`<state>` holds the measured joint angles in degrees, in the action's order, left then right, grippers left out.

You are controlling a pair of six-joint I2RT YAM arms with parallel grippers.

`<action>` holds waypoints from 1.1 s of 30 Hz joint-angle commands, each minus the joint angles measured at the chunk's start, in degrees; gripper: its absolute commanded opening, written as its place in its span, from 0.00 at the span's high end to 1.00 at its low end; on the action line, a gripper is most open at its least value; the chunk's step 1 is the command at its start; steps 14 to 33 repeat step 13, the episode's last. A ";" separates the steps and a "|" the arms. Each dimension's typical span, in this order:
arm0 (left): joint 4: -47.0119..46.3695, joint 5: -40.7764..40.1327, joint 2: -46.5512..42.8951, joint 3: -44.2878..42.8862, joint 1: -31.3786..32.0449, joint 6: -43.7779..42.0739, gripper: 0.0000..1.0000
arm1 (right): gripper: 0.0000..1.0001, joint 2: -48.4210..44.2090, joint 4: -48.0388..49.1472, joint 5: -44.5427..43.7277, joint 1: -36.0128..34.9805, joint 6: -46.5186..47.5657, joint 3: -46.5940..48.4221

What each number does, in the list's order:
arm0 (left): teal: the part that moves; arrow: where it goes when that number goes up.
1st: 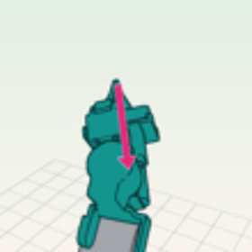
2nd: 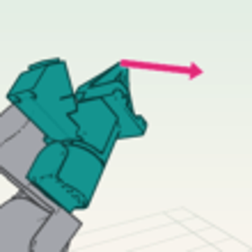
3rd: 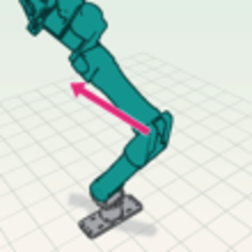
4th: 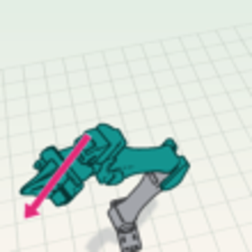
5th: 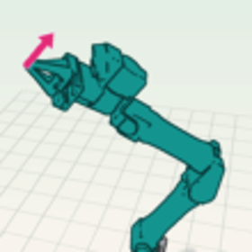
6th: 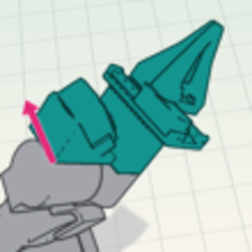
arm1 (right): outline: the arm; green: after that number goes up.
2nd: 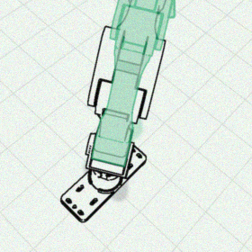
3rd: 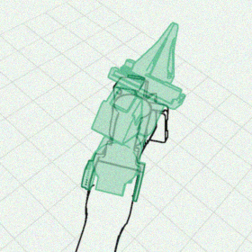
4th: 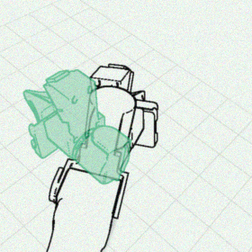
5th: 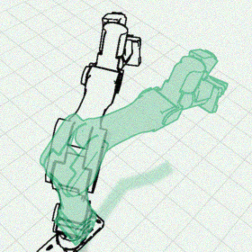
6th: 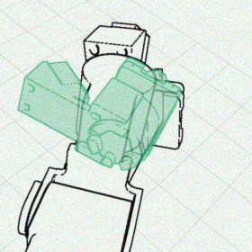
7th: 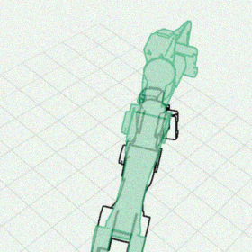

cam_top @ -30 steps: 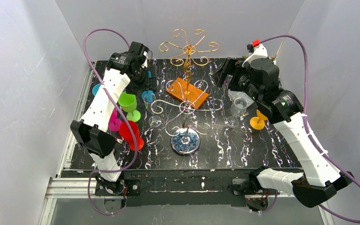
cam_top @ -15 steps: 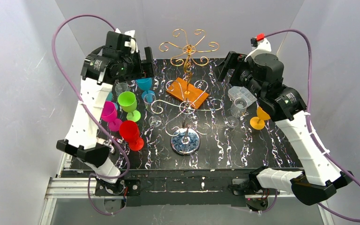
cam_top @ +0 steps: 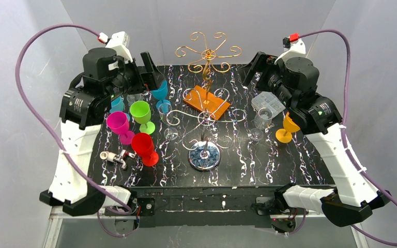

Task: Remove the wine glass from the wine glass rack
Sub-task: Reset both arms

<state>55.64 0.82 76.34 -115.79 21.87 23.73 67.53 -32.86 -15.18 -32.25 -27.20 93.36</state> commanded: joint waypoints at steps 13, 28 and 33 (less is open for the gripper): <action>-6.61 -3.13 -5.78 5.14 -0.17 -3.45 0.02 | 0.02 -2.40 2.72 -2.64 -0.01 1.07 3.88; -6.61 -3.13 -5.78 5.14 -0.17 -3.45 0.02 | 0.02 -2.40 2.72 -2.64 -0.01 1.07 3.88; -6.61 -3.13 -5.78 5.14 -0.17 -3.45 0.02 | 0.02 -2.40 2.72 -2.64 -0.01 1.07 3.88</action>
